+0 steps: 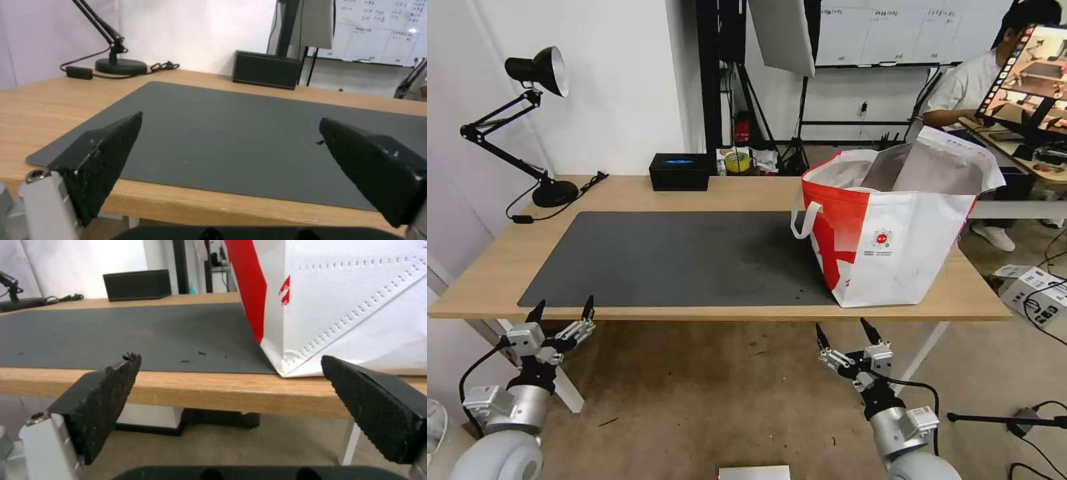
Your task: Pick up the trash from the table and place it into the takeout bag.
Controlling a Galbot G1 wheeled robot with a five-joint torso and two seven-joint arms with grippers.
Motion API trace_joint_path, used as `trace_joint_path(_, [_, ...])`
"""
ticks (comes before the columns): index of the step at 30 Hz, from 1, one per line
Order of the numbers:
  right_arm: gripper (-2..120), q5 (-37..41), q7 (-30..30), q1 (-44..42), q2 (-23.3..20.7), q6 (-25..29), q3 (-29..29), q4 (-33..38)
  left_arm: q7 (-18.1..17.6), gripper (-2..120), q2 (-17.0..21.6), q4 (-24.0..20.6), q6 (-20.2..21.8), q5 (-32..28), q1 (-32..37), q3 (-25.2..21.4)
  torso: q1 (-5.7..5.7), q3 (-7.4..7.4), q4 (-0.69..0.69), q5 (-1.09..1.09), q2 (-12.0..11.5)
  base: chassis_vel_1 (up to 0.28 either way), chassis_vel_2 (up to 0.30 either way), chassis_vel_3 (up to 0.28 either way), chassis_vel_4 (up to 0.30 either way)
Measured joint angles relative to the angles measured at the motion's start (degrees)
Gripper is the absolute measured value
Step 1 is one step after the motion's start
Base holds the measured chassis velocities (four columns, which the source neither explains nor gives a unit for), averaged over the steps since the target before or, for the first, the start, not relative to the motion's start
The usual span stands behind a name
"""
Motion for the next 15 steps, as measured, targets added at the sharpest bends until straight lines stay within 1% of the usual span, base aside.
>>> trace_joint_path(15, [100,0.0,0.0,0.0,0.0,0.0,0.0,0.0,0.06,100,0.01,0.0,-0.03,0.09,-0.09,0.14,0.0,0.0,0.0,0.0,0.0,0.0,0.0,0.0,0.0])
